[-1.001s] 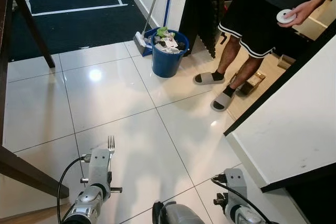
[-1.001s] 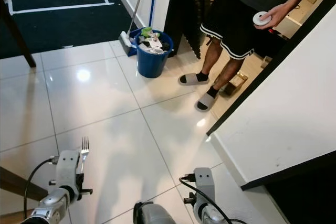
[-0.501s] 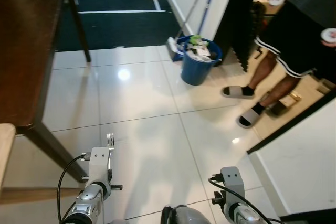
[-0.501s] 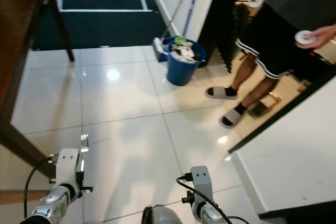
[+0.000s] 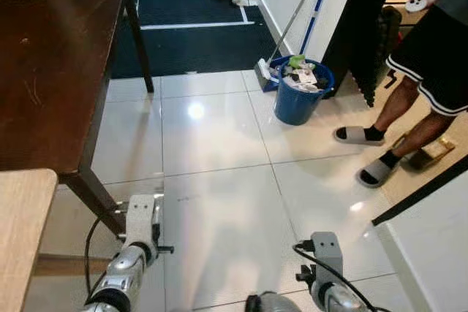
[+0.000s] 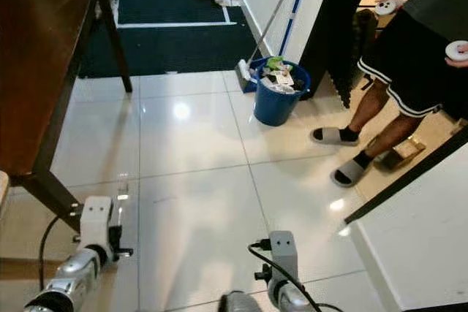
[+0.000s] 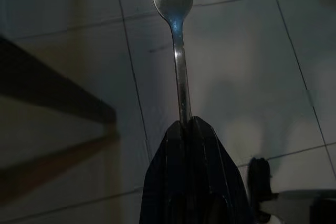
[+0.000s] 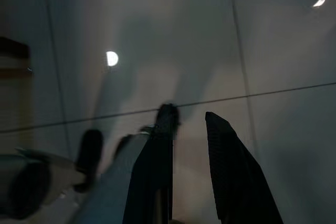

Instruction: Setting the table

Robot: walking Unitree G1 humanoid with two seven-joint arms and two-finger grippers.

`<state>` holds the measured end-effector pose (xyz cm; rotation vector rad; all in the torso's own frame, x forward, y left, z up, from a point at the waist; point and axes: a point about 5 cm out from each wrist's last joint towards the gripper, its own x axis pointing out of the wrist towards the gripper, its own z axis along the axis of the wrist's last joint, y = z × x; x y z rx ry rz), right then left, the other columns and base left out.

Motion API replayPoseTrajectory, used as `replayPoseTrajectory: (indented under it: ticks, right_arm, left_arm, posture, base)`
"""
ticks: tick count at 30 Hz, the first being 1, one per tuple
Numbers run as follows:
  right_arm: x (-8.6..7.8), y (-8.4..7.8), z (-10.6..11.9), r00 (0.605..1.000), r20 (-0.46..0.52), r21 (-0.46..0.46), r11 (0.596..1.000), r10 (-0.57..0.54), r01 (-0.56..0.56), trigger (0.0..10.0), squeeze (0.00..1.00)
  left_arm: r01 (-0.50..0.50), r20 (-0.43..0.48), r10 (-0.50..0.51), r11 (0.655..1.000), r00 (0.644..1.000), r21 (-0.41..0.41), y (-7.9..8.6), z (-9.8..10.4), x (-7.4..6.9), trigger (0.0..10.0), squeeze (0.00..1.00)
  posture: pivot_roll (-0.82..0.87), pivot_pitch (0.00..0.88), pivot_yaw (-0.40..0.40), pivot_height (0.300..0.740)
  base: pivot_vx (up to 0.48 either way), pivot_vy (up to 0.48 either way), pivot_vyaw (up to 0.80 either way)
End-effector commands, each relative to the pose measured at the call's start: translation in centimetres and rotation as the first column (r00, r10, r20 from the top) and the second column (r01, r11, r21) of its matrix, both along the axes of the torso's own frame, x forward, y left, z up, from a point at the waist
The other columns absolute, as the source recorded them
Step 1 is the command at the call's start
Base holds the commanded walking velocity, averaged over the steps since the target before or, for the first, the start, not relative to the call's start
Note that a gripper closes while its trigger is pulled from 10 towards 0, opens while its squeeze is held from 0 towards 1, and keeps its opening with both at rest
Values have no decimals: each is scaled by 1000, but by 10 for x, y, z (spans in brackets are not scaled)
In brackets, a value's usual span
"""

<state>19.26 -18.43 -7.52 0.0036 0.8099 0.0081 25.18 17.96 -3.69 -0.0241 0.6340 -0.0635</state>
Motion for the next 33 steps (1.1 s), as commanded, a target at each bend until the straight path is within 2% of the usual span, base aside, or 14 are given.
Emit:
replayPoseTrajectory:
  ticks: [1,9,14,16,22,26,29,33]
  right_arm:
    - [-8,1,-4,999,-21,6,1000,-28,28,10000,0]
    - [-14,3,-8,998,-36,19,998,-58,59,10000,0]
    - [-22,3,-12,996,-78,13,999,-41,42,10000,0]
    - [-23,3,-13,996,-84,11,999,-36,37,10000,0]
    - [-25,3,-13,995,-89,14,999,-38,40,10000,0]
    - [-30,15,-16,995,-104,30,1000,0,3,10000,0]
    - [-27,13,-15,994,-96,13,999,53,-52,10000,0]
    - [-24,8,-13,993,-92,0,997,72,-73,10000,0]
  left_arm:
    - [-19,0,19,1000,1000,12,6,0,-1,10000,0]
    - [34,-13,-34,999,999,37,8,0,-1,10000,0]
    - [146,-66,-141,987,988,73,0,-8,-10,10000,0]
    - [161,-75,-155,984,985,78,0,-9,-12,10000,0]
    - [165,-78,-159,983,984,82,1,-10,-13,10000,0]
    - [139,-61,-133,985,989,102,15,-7,-15,10000,0]
    - [87,-67,-82,992,994,86,15,-12,-22,10000,0]
    - [60,-71,-55,996,996,73,12,-16,-27,10000,0]
  posture:
    - [75,31,86,740]
    - [69,28,94,740]
    - [73,42,60,740]
    - [73,42,60,740]
    - [99,63,50,740]
    - [141,100,36,740]
    - [112,106,-9,740]
    - [95,103,-38,740]
  base:
    - [0,0,0]
    - [0,0,0]
    - [0,0,0]
    - [0,0,0]
    - [0,0,0]
    - [0,0,0]
    - [0,0,0]
    - [0,0,0]
